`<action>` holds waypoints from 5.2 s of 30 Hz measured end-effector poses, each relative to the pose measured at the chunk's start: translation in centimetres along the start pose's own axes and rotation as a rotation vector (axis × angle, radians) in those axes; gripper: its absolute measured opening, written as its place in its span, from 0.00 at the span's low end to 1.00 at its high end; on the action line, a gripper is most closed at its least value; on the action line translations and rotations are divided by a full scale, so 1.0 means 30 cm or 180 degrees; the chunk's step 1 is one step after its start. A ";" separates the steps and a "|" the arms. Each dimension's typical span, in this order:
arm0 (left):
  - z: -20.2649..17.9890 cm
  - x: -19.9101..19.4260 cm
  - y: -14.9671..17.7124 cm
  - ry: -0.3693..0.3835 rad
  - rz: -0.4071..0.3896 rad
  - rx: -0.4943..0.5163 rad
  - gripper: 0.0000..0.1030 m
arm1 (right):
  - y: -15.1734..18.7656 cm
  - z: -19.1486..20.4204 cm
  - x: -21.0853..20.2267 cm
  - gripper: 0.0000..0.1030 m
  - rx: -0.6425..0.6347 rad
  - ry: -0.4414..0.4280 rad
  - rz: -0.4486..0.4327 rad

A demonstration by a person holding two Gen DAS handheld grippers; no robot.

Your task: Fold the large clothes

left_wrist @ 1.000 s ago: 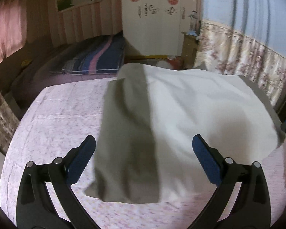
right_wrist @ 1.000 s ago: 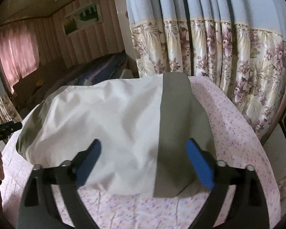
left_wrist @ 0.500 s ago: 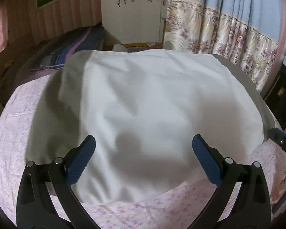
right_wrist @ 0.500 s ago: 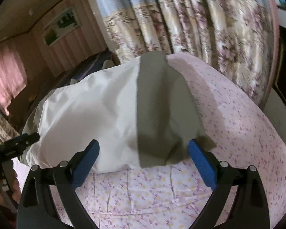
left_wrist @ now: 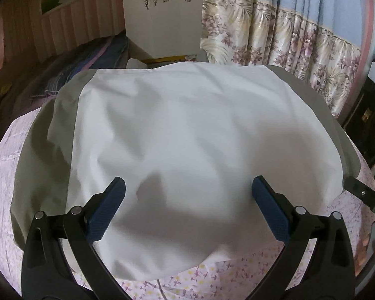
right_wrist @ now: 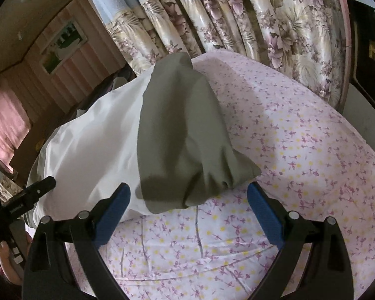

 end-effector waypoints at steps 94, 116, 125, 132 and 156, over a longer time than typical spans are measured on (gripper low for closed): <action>0.859 -0.333 0.082 -0.0498 -0.0068 -0.0340 0.97 | 0.282 1.287 0.111 0.12 -0.2834 -0.1242 0.0312; 0.792 -0.339 0.180 -0.0397 -0.0057 -0.0061 0.97 | 0.262 1.122 -0.156 0.69 -0.2847 -0.1184 0.0112; 0.737 -0.418 0.137 -0.0188 -0.0214 -0.0177 0.97 | -0.012 0.887 -0.210 0.80 -0.2129 -0.0839 -0.0281; 0.607 -0.431 0.083 0.0069 -0.0263 -0.0171 0.97 | -0.064 0.807 -0.072 0.80 -0.1561 -0.0793 -0.0189; 0.453 -0.166 0.068 0.0164 0.0256 0.0033 0.31 | -0.012 0.751 0.100 0.80 -0.1251 -0.0920 0.0245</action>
Point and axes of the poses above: each gripper's, at about its wrist camera, not at the fingertips, and x roughly the way its jaws point, z to its left, y to its underside, the point moved 8 cm from there along x, roughly the way its jaws point, and after that the axes turned 1 degree about -x, right-handed, at the moved point
